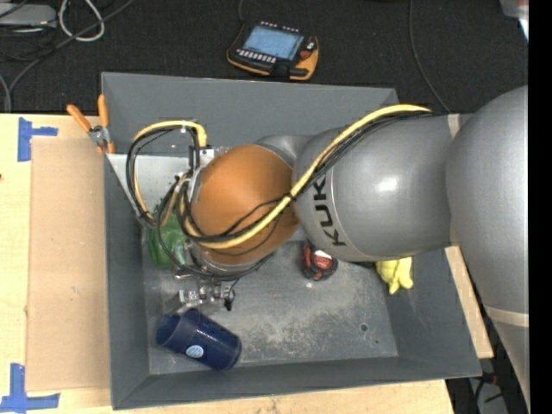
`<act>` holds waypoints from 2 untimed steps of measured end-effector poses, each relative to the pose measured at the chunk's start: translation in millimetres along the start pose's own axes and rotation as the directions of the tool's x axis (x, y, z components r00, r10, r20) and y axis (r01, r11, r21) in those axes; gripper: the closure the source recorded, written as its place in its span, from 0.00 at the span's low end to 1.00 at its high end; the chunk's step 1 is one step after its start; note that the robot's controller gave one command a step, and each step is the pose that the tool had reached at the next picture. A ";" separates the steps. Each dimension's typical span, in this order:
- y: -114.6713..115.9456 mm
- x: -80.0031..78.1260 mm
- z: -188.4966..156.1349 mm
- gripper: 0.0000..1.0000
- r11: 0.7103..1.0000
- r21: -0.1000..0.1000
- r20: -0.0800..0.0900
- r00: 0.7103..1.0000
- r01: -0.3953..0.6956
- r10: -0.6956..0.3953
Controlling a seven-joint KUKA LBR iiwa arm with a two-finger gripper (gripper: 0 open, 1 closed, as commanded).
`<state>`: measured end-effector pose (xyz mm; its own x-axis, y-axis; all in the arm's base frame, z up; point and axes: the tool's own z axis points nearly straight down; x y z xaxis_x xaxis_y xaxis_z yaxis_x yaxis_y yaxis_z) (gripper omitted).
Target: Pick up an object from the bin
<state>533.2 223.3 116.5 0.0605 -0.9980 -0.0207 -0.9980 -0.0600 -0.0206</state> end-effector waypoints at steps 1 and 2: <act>-13.6 23.9 11.8 1.00 0.977 -0.001 0.002 0.977 0.212 -0.212; -8.1 20.6 22.7 1.00 0.978 0.005 0.003 0.978 0.207 -0.207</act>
Offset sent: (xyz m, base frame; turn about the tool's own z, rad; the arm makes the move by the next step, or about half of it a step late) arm -0.0033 -0.0156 -0.0465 -0.2037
